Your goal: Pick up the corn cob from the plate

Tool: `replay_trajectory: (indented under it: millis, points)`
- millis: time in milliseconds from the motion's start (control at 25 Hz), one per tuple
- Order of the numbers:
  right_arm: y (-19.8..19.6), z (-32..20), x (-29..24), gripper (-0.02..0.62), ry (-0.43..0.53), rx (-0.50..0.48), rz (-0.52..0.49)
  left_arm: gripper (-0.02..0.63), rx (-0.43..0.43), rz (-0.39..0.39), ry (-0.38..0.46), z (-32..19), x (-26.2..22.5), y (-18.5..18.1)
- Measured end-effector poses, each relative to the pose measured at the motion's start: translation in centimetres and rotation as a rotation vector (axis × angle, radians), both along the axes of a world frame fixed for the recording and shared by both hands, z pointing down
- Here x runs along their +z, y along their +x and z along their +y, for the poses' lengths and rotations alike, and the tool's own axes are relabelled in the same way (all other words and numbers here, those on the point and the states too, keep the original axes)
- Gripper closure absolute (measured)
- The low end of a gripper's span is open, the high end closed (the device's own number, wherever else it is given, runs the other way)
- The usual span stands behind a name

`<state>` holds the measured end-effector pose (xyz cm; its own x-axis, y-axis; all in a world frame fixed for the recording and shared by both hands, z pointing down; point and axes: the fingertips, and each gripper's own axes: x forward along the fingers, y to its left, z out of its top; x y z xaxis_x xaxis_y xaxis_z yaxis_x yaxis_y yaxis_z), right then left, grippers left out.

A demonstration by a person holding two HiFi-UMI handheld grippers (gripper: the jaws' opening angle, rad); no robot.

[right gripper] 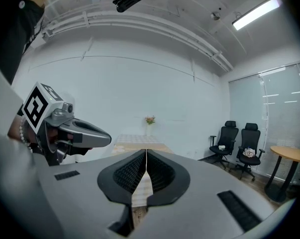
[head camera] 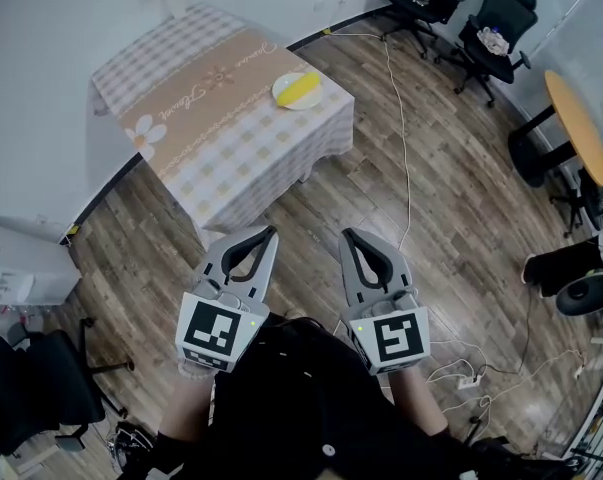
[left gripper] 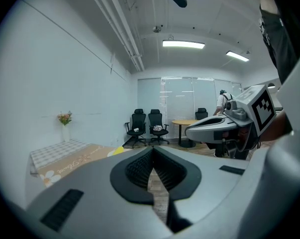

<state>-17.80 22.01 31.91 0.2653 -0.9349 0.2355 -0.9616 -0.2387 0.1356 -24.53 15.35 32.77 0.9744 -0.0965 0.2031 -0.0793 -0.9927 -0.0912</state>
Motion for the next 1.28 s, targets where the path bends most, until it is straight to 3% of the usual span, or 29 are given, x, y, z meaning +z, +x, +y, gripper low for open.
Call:
replay_trajectory:
  millis: [480, 1280]
  points:
    - [1.3, 3.5, 0.2, 0.554, 0.027, 0.010, 0.021, 0.592, 0.005, 0.020, 0.016, 2.8, -0.2, 1.4]
    - [0.9, 5.3, 0.1, 0.554, 0.039, 0.017, 0.018, 0.592, 0.008, 0.016, 0.032, 5.2, -0.3, 1.1]
